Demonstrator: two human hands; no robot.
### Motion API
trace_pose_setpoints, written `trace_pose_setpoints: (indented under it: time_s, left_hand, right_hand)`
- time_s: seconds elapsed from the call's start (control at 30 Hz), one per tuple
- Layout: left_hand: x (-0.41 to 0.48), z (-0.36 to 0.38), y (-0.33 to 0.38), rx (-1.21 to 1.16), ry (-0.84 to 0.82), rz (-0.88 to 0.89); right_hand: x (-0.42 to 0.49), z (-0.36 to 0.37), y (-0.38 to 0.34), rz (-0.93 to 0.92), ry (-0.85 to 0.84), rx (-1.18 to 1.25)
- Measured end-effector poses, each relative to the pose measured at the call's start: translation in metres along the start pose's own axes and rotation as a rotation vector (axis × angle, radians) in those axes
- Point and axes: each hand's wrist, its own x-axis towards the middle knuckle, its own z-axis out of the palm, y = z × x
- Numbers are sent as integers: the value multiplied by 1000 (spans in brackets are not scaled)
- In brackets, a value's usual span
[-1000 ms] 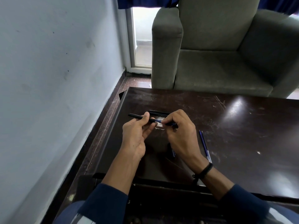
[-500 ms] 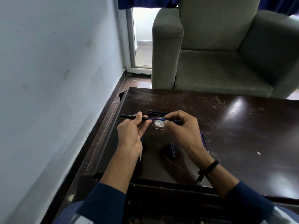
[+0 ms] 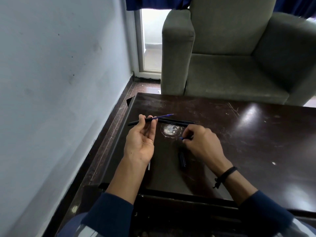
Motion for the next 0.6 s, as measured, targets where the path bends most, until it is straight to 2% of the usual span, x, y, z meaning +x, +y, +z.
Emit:
trace_pose_setpoints:
  time_s: [0.27, 0.6]
  left_hand:
    - [-1, 1, 3, -38, -107, -22]
    - [1, 1, 0, 11, -103, -18]
  right_hand:
    - [-8, 5, -3, -70, -110, -211]
    - [-2, 1, 1, -18, -193, -166]
